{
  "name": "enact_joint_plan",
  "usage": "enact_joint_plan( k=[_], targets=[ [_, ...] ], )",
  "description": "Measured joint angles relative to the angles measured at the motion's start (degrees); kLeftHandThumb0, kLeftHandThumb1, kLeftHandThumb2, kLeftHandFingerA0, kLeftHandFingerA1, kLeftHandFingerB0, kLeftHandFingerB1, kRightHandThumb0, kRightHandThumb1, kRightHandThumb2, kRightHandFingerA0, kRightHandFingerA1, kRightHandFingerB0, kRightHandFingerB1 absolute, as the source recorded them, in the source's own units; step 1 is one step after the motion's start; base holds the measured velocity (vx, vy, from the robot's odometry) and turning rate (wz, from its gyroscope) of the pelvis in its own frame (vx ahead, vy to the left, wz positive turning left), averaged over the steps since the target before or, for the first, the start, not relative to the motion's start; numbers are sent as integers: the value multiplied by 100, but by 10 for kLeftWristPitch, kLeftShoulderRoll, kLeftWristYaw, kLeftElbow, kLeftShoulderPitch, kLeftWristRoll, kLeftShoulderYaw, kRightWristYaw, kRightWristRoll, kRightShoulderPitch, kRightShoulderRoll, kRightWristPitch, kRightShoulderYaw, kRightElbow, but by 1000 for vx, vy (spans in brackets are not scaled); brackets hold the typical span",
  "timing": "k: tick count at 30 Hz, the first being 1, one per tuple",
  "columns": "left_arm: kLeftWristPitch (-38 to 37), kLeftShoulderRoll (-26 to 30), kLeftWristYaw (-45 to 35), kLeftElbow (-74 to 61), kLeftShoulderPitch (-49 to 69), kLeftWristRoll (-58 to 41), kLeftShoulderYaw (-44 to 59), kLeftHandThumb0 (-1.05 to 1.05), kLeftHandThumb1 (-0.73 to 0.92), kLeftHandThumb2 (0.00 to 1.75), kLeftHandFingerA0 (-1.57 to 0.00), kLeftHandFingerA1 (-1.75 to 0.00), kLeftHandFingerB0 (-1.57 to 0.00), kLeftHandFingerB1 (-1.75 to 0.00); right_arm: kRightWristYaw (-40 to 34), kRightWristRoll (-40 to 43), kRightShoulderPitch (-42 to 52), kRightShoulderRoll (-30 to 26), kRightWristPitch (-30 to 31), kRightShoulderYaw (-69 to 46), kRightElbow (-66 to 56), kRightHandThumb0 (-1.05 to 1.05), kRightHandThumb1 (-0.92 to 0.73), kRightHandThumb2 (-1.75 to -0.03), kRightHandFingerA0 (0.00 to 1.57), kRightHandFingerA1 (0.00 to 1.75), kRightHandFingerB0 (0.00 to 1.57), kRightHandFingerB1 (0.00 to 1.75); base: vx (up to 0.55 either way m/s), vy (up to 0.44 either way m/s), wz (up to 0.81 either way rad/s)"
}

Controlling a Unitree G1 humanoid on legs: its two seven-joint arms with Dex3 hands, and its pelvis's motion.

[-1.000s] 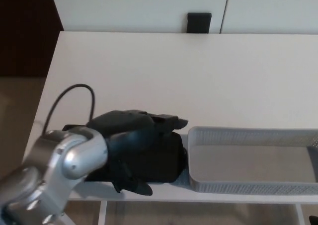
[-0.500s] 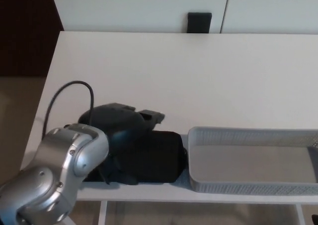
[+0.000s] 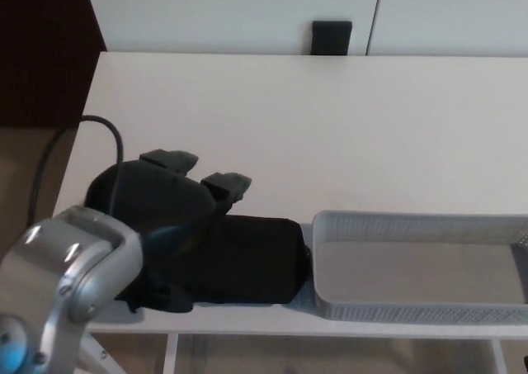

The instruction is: The robot walk towards a table in front and pick up a black pencil case on the left hand side and put the pencil case into a small container on the right hand side

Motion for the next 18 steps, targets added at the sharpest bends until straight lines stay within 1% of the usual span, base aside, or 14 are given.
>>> enact_joint_plan(
  k=[2,4,8,12,13,18],
  targets=[
    [0,1,-21,-7,9,7,10,-76,44,84,0,-1,0,0,0,1,0,-2,2,0,0,-33,-65,-61,54,44,39,35,0,0,0],
    [0,1,-41,-7,19,14,23,-74,43,81,0,-3,0,-1,0,1,0,-3,5,-1,0,-33,-63,-60,51,42,39,35,0,0,0],
    [0,-8,-63,11,27,16,45,-66,41,76,0,-5,-2,-5,2,3,0,-4,6,-2,0,-33,-64,-60,52,43,39,34,0,0,0],
    [-1,-31,-67,48,34,15,67,-64,40,74,0,-3,-3,-4,4,5,0,-4,8,-2,0,-33,-63,-60,51,42,38,35,0,0,0],
    [-1,-36,-67,58,35,15,72,-64,40,74,0,-5,0,-3,4,6,0,-4,9,-2,0,-33,-63,-60,51,42,38,34,0,0,0],
    [-11,-60,-65,116,34,16,87,-66,41,77,0,-4,0,0,5,10,1,-4,12,-2,-8,-32,-64,-60,52,42,39,35,0,0,0]
  ],
)
